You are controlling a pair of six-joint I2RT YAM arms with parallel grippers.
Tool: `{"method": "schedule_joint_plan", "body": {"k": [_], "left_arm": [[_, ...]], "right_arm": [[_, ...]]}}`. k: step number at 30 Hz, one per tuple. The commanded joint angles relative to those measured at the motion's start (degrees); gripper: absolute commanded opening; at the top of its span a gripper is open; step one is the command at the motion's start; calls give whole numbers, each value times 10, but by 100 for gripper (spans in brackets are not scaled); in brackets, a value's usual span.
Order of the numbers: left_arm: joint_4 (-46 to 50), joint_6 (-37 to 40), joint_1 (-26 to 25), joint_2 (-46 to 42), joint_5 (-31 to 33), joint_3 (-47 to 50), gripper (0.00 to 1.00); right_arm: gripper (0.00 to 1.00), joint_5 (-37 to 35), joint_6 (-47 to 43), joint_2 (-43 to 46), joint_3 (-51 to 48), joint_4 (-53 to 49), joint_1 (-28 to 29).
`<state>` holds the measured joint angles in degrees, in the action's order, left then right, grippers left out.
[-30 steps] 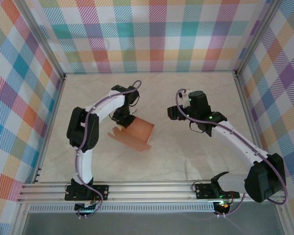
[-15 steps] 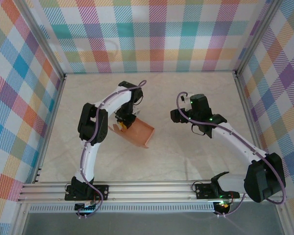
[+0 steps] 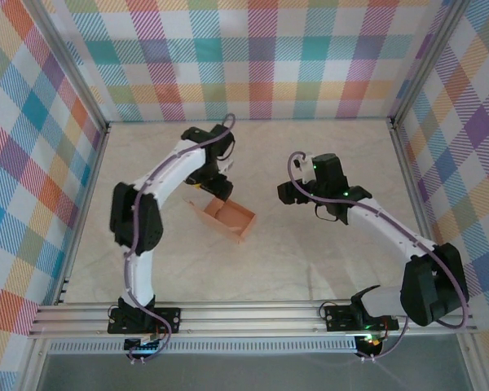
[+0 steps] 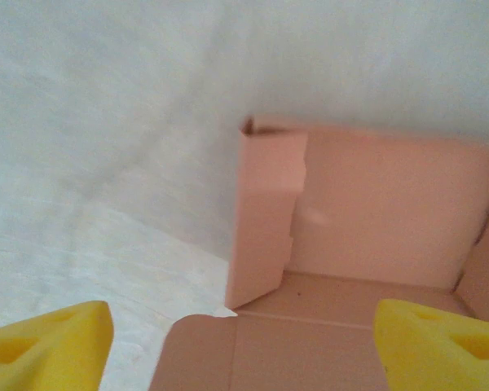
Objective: Fold the paper box
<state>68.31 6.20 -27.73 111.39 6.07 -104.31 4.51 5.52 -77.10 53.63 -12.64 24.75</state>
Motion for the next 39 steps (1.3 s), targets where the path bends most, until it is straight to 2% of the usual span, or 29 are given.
{"method": "schedule_joint_plan", "body": {"k": [1,3,4,6,9,14,17,19,22,26,28,31,36,39], "left_arm": [[-151,-75,11,-121,58,63,87],[-228,-114,16,-192,88,133,89],[-257,-145,21,-228,113,171,95],[-284,-188,31,-287,135,229,100],[-264,-285,46,-358,206,307,100],[-214,-430,68,-473,270,427,98],[-176,-528,73,-515,273,486,95],[-180,-570,74,-531,252,532,94],[-184,-637,74,-526,208,582,92],[-271,-685,62,-495,109,647,90],[-305,-704,45,-463,87,658,89],[-343,-708,22,-402,72,642,88],[-373,-674,7,-309,57,580,86],[-390,-650,5,-259,44,537,86]], "right_arm": [[79,49,0,-23,25,16,-2],[79,63,3,-37,32,16,1],[79,63,5,-41,35,17,4],[79,64,9,-46,38,18,6],[79,65,13,-51,38,24,9],[79,69,16,-59,34,26,12],[79,73,19,-66,36,26,13],[79,74,22,-70,37,30,16],[79,74,27,-75,41,30,20],[79,73,31,-78,45,30,22],[79,73,33,-78,45,30,23],[79,73,36,-77,45,28,24],[79,62,37,-66,36,23,25],[78,27,58,-46,20,29,24]]}}
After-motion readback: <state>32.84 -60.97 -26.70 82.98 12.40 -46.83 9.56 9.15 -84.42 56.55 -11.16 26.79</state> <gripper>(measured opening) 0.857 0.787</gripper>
